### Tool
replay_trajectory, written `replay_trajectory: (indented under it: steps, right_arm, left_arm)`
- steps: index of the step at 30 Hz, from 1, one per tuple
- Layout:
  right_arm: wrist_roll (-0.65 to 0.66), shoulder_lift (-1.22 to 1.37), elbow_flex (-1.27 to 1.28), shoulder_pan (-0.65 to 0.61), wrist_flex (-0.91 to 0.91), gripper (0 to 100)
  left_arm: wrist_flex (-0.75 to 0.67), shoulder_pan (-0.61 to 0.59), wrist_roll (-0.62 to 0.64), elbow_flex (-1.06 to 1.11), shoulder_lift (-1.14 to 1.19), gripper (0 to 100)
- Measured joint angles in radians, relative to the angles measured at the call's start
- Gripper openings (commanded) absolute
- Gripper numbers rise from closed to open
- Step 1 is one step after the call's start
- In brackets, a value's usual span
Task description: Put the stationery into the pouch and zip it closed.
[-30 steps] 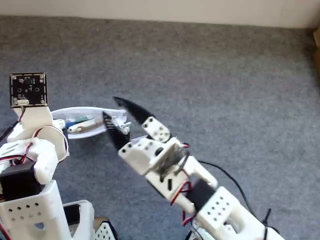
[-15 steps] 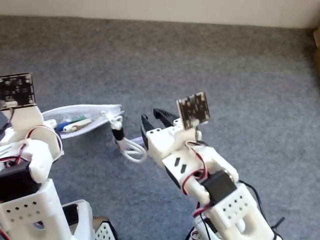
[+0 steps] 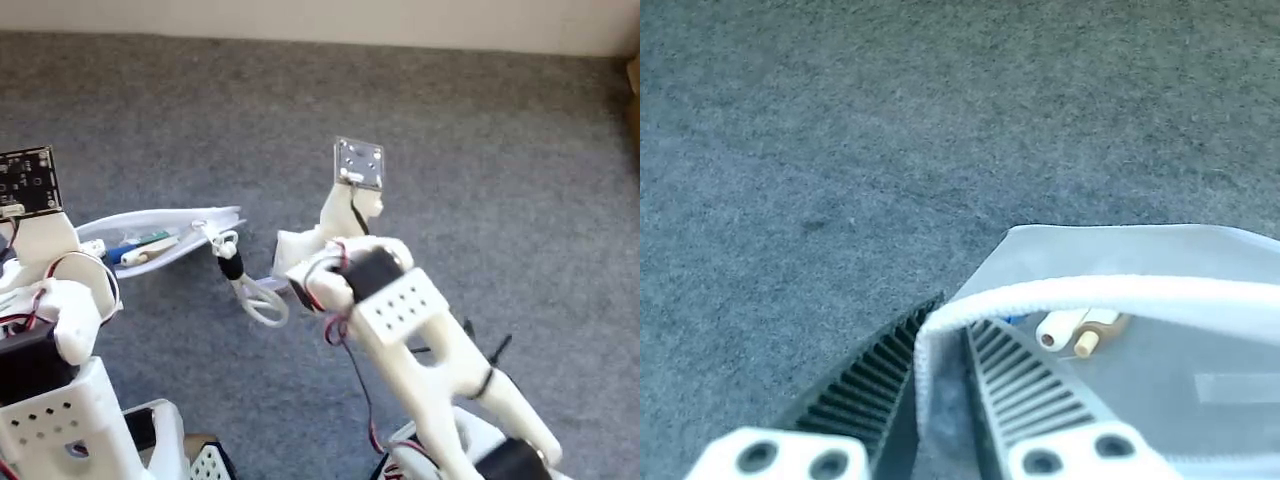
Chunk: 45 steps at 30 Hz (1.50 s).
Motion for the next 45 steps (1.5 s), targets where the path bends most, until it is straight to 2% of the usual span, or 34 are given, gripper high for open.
replay_trajectory:
  steps: [5,10,15,24,39,45]
  right_arm:
    - [-0.074,0.14,-0.051,0.0,0.009,21.7]
    - [-0.101,0.238,-0.055,-0.006,0.009,21.7]
    - [-0.161,0.302,-0.064,-0.063,0.003,21.7]
    - [-0.264,0.445,-0.146,-0.066,-0.092,21.7]
    - [-0.273,0.775,-0.351,-0.032,-0.114,21.4]
    - [-0.273,0.795,-0.373,-0.017,-0.078,6.7]
  left_arm:
    - [-0.008,0.0,-0.002,0.015,-0.003,1]
    - [-0.034,-0.025,0.0,0.034,-0.006,1]
    - [-0.04,-0.054,0.002,0.035,-0.006,1]
    - [-0.04,-0.054,0.003,0.035,-0.006,1]
    - [-0.04,-0.054,0.003,0.035,-0.006,1]
    - [-0.04,-0.054,0.003,0.035,-0.006,1]
